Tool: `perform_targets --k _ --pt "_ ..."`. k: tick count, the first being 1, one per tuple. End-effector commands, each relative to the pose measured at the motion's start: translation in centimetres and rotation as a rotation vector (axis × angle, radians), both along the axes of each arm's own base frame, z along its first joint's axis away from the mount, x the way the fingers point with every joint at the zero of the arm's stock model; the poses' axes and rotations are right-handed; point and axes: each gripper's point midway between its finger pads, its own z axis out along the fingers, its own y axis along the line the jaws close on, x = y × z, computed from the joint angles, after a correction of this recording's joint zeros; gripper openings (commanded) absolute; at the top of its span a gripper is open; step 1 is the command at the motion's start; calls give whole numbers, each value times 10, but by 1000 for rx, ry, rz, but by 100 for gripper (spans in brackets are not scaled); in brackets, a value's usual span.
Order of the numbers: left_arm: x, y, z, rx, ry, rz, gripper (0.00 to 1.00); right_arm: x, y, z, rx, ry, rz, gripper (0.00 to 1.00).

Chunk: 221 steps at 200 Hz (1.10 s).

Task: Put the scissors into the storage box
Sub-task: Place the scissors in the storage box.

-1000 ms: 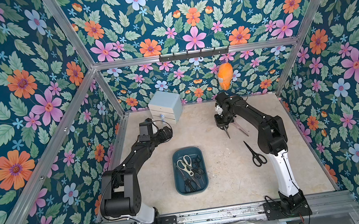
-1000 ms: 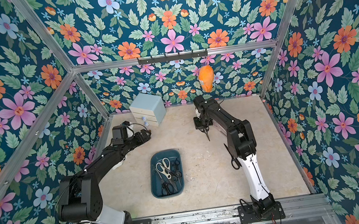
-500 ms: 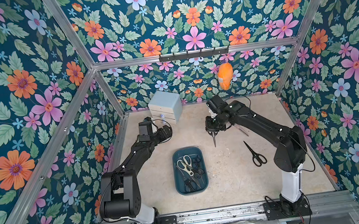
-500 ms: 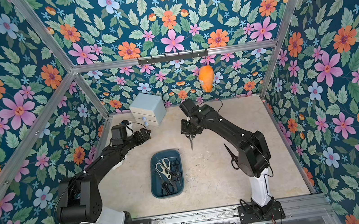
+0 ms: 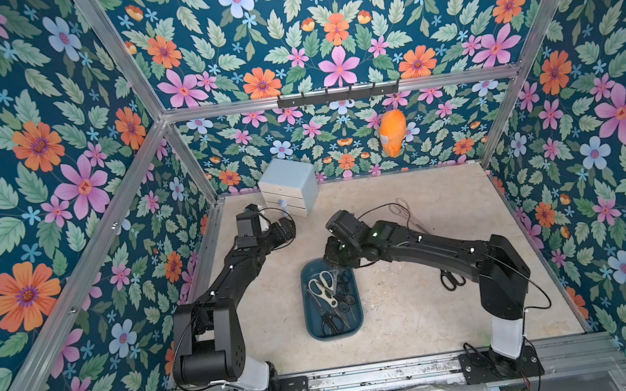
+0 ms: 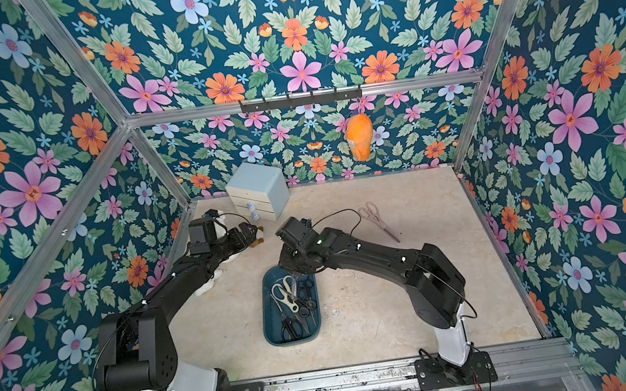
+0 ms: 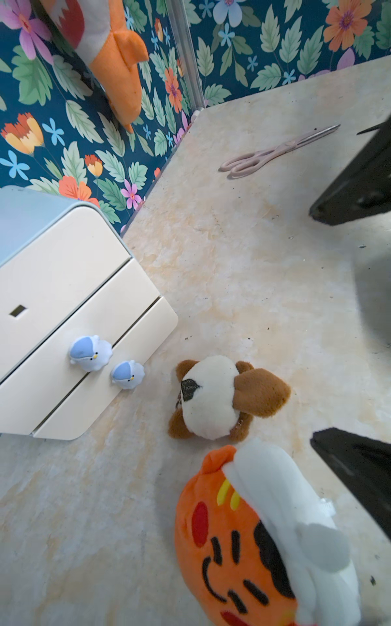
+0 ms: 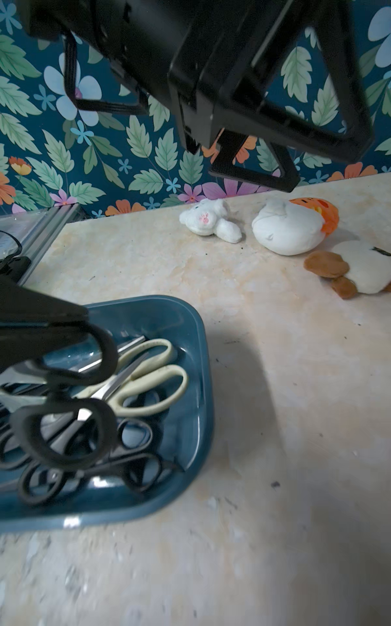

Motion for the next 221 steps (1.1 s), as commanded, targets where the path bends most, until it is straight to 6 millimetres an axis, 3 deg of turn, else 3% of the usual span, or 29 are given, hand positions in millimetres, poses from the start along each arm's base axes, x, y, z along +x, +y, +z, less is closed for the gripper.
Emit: perform_targets --k 1,92,144,173,221 --pt "4 1 12 -16 -38 3 99 8 23 0 76 9 -45 0" --pt "5 7 11 -26 -22 18 99 6 20 -55 -12 223 -81 0" --pt "5 7 8 -26 -16 17 99 6 17 -60 -11 244 -95 0" --pt "5 6 9 -26 -17 16 99 5 18 -60 -9 243 -92 16" --pt "4 6 10 -25 -18 13 99 12 12 -46 24 193 -112 21"
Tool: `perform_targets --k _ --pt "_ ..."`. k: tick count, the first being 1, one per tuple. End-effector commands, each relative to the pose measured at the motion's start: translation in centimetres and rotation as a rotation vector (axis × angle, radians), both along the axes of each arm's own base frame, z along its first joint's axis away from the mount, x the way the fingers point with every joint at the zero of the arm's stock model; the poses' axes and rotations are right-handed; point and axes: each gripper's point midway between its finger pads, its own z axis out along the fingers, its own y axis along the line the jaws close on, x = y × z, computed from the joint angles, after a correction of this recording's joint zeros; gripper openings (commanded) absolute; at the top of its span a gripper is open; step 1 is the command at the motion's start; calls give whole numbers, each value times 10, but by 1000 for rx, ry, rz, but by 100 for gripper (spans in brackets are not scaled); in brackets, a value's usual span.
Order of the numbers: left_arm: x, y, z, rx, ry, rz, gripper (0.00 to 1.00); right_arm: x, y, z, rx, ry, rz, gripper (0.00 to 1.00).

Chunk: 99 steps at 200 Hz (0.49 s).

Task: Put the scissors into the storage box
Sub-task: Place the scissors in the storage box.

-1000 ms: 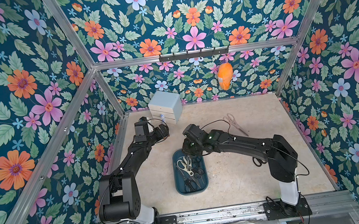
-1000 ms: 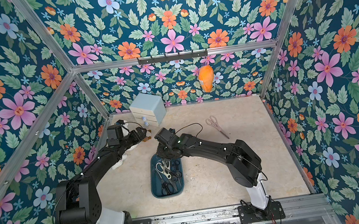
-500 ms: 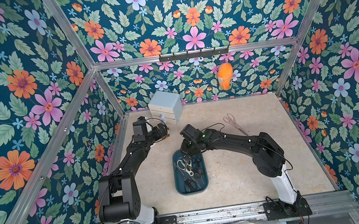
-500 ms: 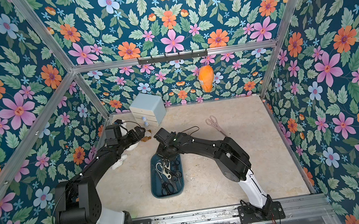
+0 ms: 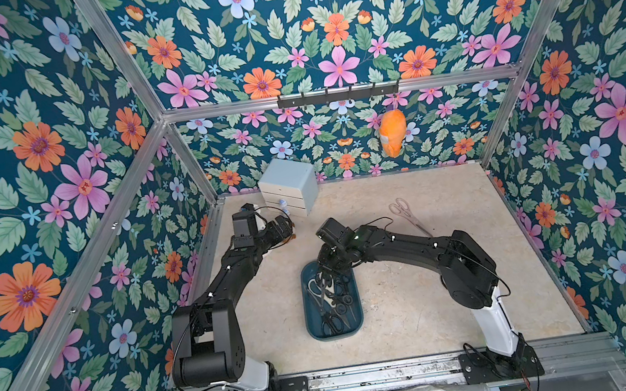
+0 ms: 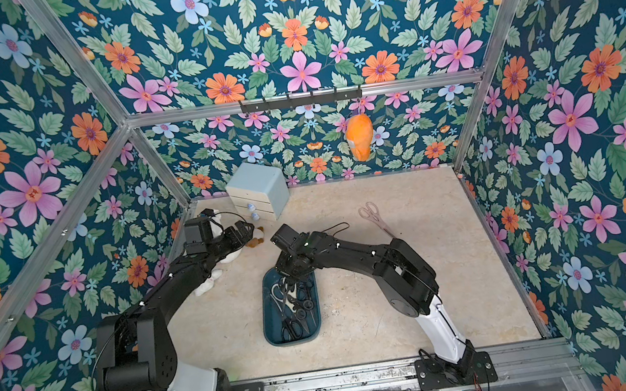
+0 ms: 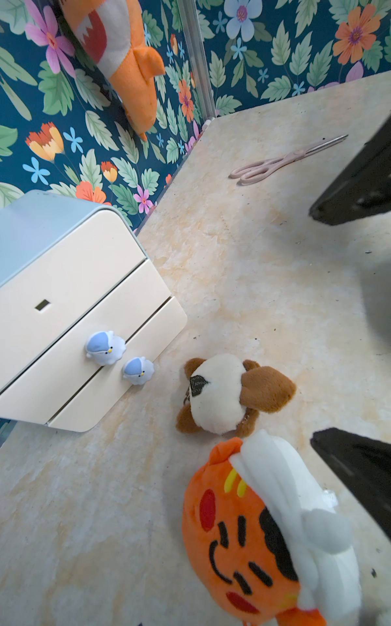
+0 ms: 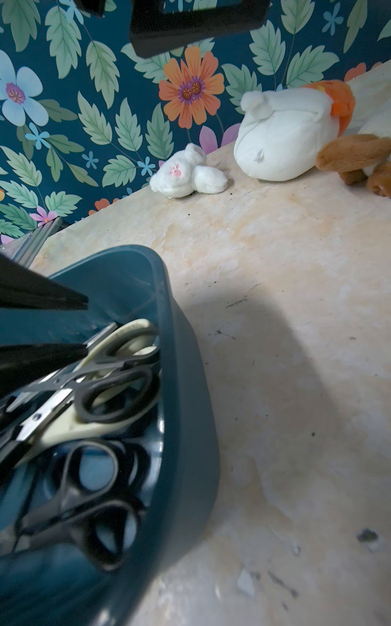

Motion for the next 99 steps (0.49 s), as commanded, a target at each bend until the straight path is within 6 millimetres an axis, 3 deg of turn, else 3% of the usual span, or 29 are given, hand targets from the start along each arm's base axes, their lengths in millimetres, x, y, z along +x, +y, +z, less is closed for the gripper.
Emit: perform_targets --k 1,39,99 --pt "1 -1 4 -5 -10 -7 99 6 -1 14 34 -43 -22 21" --pt "0 -8 -3 -16 6 -33 99 28 -23 29 86 -120 -41 21" --pt "7 -51 -7 -9 83 -124 98 84 -112 22 4 -220 -87 20"
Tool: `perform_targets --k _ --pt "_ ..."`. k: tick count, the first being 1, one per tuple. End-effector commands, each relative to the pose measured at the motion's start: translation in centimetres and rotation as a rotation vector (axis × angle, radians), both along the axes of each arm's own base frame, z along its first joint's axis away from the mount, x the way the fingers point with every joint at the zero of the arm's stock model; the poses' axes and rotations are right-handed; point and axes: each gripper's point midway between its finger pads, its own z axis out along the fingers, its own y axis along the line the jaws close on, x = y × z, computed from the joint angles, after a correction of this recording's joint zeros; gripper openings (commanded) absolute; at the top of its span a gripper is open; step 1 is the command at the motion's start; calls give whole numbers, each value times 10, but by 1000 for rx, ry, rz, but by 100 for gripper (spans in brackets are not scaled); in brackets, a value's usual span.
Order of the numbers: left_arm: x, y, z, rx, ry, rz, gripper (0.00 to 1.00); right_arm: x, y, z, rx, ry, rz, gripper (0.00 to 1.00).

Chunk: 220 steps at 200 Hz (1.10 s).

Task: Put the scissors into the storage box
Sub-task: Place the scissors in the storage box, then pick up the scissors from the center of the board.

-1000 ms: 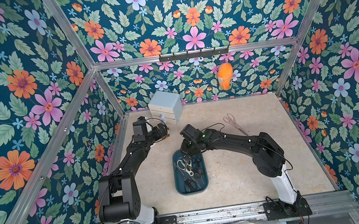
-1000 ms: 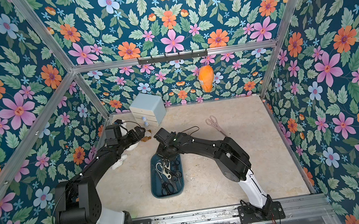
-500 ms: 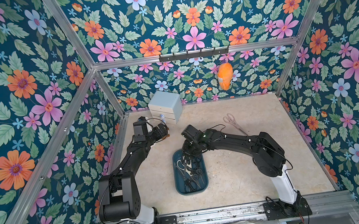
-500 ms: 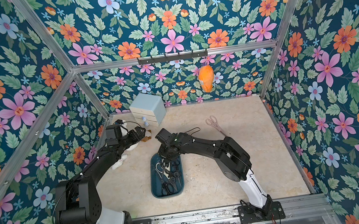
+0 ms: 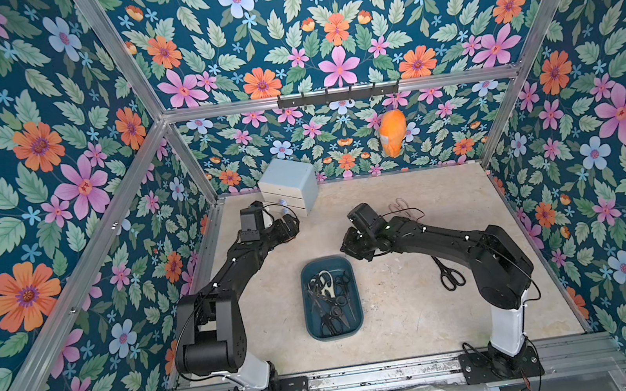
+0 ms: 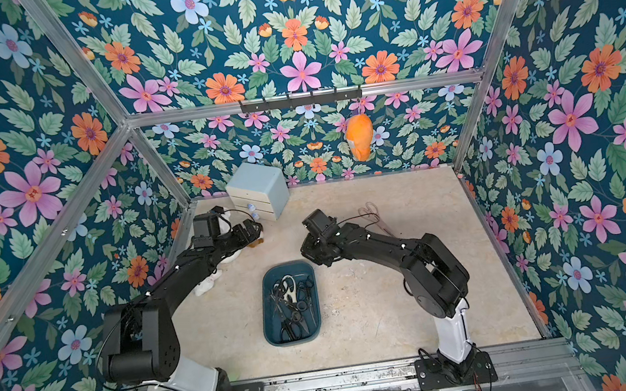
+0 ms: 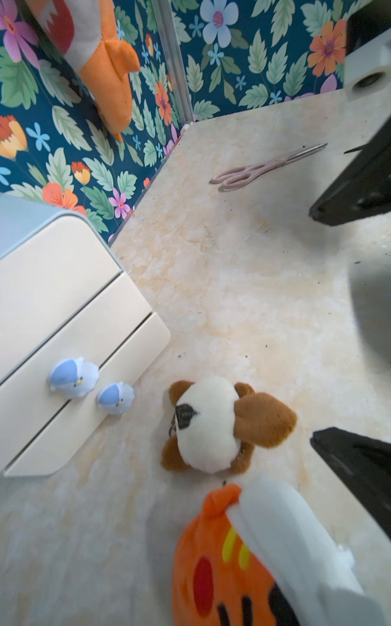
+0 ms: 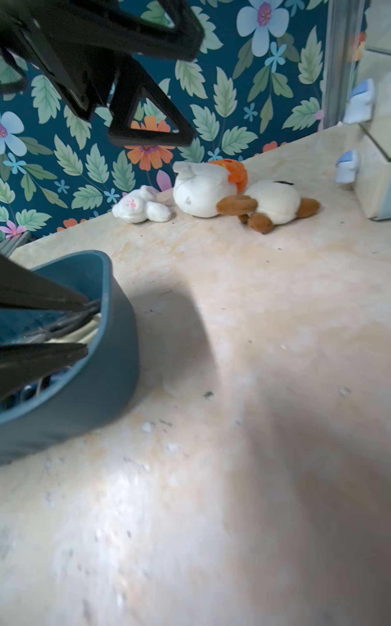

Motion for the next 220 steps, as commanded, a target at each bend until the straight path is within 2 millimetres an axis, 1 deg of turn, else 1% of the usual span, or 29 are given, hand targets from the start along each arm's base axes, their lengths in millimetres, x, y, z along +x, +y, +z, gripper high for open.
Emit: perform_targets --k 1,23,37,51,70,92,101,113,117,121,142,173,195,220 --pt "0 -16 -1 1 31 -36 98 24 -24 5 -46 -89 28 20" --pt "6 -33 -1 1 47 -58 98 42 -57 -3 -122 -85 36 20" --pt "9 -43 -3 9 59 -73 98 51 -74 -10 -181 -79 55 20" --pt "10 -49 -5 15 70 -82 98 60 -88 -16 -255 -75 89 20" --pt "10 -54 -7 17 78 -87 98 70 -108 -27 -403 -55 154 20" --pt "7 -55 -9 23 89 -90 98 85 -126 -31 -585 -29 265 19" --pt "5 -57 -9 25 92 -97 98 91 -128 -32 -622 -9 320 20" --pt "3 -57 -9 29 97 -104 98 93 -133 -37 -680 47 387 20" --pt "2 -57 -10 28 100 -108 98 95 -136 -36 -706 55 401 20" --pt "1 -58 -10 29 103 -111 98 97 -140 -40 -733 73 415 20" --pt "-1 -56 -10 44 112 -114 98 110 -154 -48 -855 98 458 20" --pt "-5 -50 -11 90 128 -116 98 124 -169 -57 -851 113 471 22" --pt "-8 -48 -13 109 136 -116 98 135 -183 -60 -837 108 439 25" --pt "-11 -48 -18 103 152 -113 98 147 -189 -60 -791 79 414 25"
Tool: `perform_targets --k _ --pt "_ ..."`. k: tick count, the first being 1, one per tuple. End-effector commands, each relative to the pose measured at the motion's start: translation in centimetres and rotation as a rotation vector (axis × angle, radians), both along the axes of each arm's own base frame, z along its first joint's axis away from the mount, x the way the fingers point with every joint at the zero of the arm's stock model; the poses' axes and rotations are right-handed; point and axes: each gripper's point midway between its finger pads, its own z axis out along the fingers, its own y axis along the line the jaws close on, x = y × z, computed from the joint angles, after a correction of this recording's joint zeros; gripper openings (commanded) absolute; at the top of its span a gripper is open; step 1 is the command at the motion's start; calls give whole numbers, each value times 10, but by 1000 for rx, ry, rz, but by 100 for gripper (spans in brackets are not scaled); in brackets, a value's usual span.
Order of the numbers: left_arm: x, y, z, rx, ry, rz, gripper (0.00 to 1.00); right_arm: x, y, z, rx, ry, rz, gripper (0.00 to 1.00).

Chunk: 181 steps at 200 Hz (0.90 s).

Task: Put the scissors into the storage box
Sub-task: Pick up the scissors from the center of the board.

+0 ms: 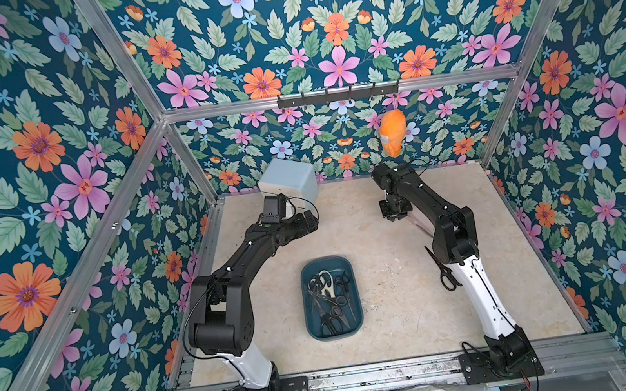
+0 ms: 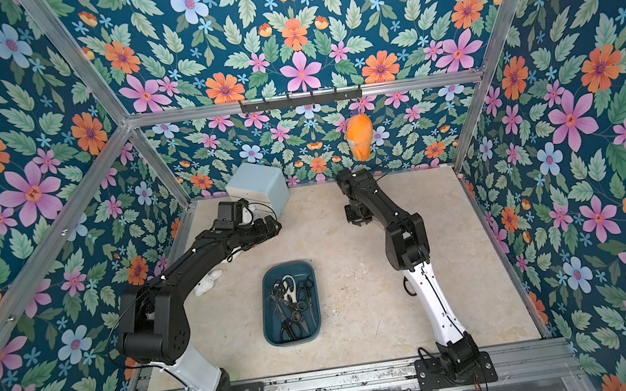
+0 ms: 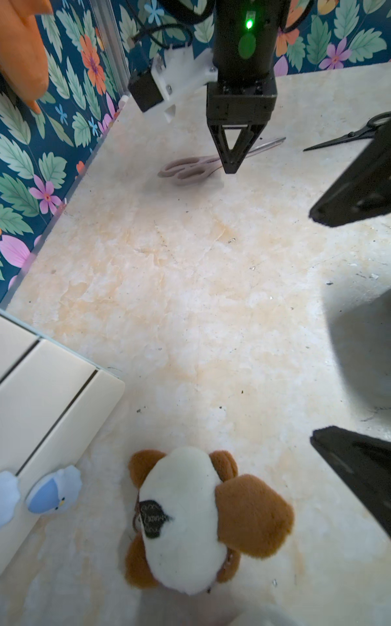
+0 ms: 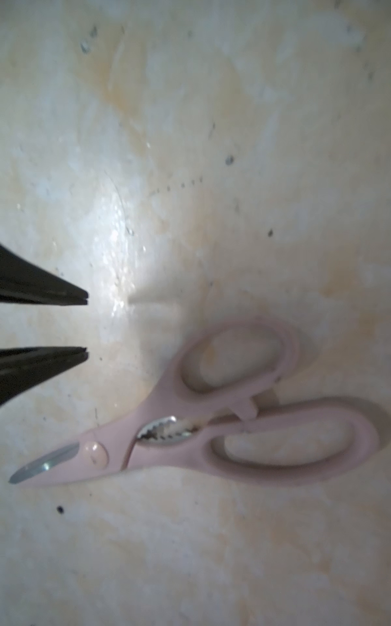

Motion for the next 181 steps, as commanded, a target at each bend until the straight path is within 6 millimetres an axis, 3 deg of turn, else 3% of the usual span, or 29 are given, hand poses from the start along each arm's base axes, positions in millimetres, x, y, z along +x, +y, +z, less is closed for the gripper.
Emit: perform_targets --k 1,98,181 --pt "-5 2 -4 18 15 -4 98 5 -5 5 22 -13 19 25" --pt "-10 7 -6 25 21 19 98 45 11 -6 113 -132 54 25" --pt "-11 10 -6 33 20 27 98 41 1 -38 113 -60 57 24"
